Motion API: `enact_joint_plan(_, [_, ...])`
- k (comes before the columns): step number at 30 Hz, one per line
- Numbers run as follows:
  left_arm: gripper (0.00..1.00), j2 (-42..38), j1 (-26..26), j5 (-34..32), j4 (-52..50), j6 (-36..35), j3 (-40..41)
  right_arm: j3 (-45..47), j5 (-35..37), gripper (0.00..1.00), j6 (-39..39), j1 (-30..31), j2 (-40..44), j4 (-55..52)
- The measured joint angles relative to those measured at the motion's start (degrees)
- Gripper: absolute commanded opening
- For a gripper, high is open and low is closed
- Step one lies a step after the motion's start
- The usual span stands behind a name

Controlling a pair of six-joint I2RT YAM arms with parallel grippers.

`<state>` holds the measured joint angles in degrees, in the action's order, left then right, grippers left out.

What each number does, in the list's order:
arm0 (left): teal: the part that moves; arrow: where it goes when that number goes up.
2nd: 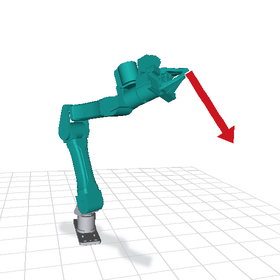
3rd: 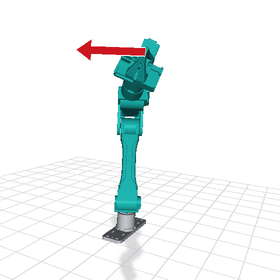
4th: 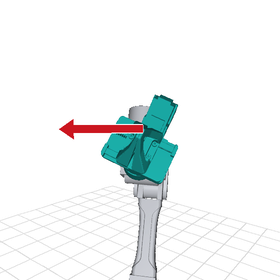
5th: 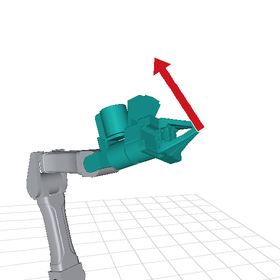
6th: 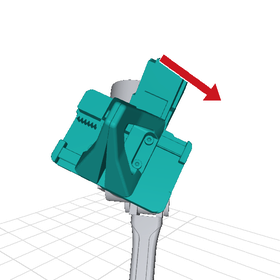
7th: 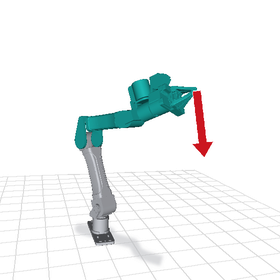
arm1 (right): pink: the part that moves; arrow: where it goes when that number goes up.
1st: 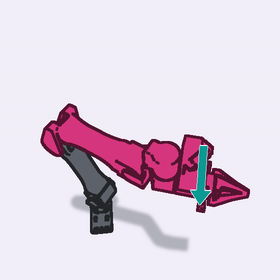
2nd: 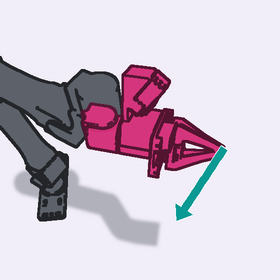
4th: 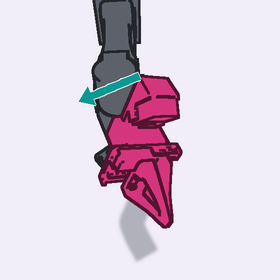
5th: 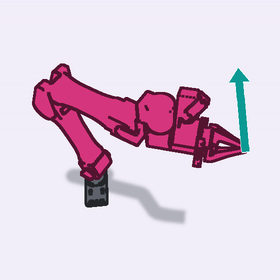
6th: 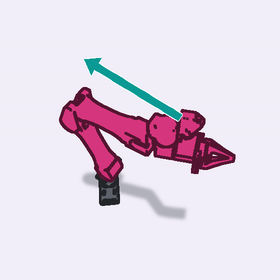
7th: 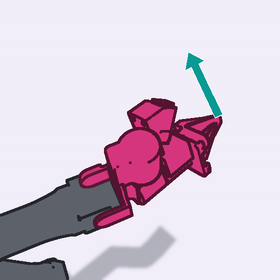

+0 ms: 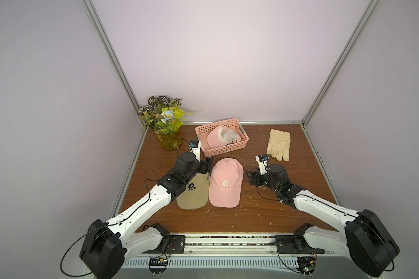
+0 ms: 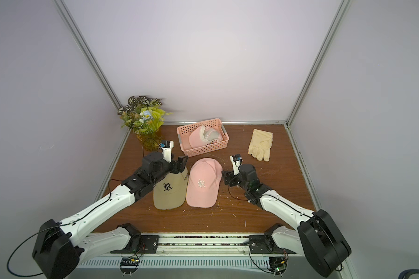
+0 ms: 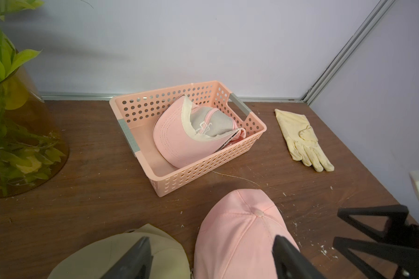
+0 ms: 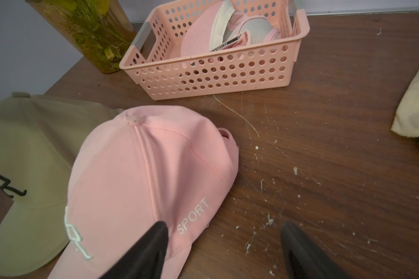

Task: Turn the baseball cap inside out
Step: Pick up the baseball cap from the basket.

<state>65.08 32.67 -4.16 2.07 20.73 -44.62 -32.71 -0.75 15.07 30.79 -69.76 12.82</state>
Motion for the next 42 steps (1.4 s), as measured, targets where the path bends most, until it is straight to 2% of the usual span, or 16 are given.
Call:
enact_joint_plan(5, [0.84,2.82,-1.62,2.91,-0.17,-4.79,-1.03,-18.99,0.31,0.7,-2.67,-2.14,-12.96,-8.44])
enact_joint_plan(9, [0.87,3.67,-3.96,5.55,0.24,-7.34,-0.85,-38.66,0.57,0.68,-4.63,-2.69,-26.69,-17.25])
enact_joint_plan(19, [0.88,3.67,-7.17,9.51,1.05,-9.27,-0.61,-80.0,2.64,0.64,-6.1,-2.75,-55.39,-39.28])
enact_joint_plan(27, [0.88,4.52,-7.67,11.04,1.05,-9.27,-0.61,-108.83,3.85,0.61,-5.7,-2.75,-74.18,-55.1])
enact_joint_plan(30, [0.88,4.94,-7.74,11.43,1.01,-9.29,-0.61,-112.39,4.44,0.62,-5.18,-2.73,-76.98,-58.49])
enact_joint_plan(37, [0.88,4.96,-7.91,11.56,0.94,-9.27,-0.61,-111.91,5.01,0.6,-4.11,-2.73,-77.72,-60.74])
enact_joint_plan(40, [0.88,5.03,-7.98,11.56,0.92,-9.27,-0.61,-111.86,4.98,0.46,-3.37,-2.73,-77.75,-60.67])
enact_joint_plan(42, [0.88,5.09,-8.0,11.56,0.87,-9.27,-0.61,-111.86,4.98,0.27,-2.82,-2.73,-77.75,-60.52])
